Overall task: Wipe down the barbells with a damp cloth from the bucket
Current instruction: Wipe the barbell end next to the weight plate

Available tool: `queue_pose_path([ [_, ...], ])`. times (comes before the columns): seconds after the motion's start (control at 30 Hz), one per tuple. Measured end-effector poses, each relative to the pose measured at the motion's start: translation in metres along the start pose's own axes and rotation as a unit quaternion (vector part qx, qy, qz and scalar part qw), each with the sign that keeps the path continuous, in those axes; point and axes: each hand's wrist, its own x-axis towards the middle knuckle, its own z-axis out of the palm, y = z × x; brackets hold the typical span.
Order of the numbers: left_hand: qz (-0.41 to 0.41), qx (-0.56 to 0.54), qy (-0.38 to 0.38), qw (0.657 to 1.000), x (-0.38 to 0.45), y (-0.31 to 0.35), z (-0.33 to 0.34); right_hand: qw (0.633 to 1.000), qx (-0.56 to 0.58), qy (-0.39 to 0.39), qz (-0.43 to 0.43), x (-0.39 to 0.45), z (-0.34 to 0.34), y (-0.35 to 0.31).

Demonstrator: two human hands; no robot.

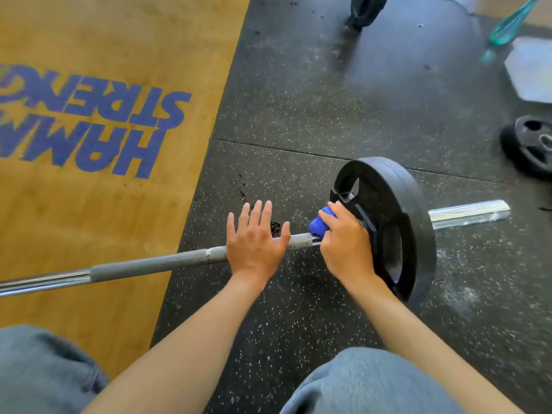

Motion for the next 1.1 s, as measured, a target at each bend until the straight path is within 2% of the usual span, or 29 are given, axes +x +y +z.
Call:
queue_pose_path([
  [0.13,0.025,0.011,0.000,1.000,-0.015,0.001,0.001,0.999,-0.001,0.048,-0.013,-0.057,0.007,0.013],
  [0.23,0.026,0.009,-0.001,1.000,-0.021,0.002,0.002,0.999,-0.020,0.020,-0.023,-0.044,0.005,0.013],
  [0.33,0.025,0.010,-0.007,1.000,-0.020,0.002,0.002,0.998,0.022,-0.039,0.035,-0.005,-0.006,0.001],
  [0.4,0.021,0.010,-0.008,1.000,-0.015,0.000,0.000,0.998,0.030,-0.030,0.054,0.001,-0.007,-0.003],
  [0.5,0.019,0.006,-0.013,1.000,-0.003,-0.001,0.000,1.000,-0.020,0.019,0.009,-0.030,0.005,0.004],
  [0.6,0.012,0.002,-0.006,1.000,0.009,-0.001,0.000,0.998,-0.040,0.015,-0.041,-0.026,0.008,0.012],
  [0.77,0.015,-0.007,0.004,1.000,0.037,-0.006,-0.001,1.000,0.004,-0.011,0.008,0.032,0.002,-0.002],
  [0.93,0.003,-0.020,0.020,1.000,0.068,-0.013,-0.003,0.996,-0.023,0.041,-0.074,0.000,0.014,0.010],
  [1.1,0.002,-0.021,0.032,0.999,0.066,0.014,0.009,0.998,-0.004,0.015,-0.067,0.073,0.012,0.004],
])
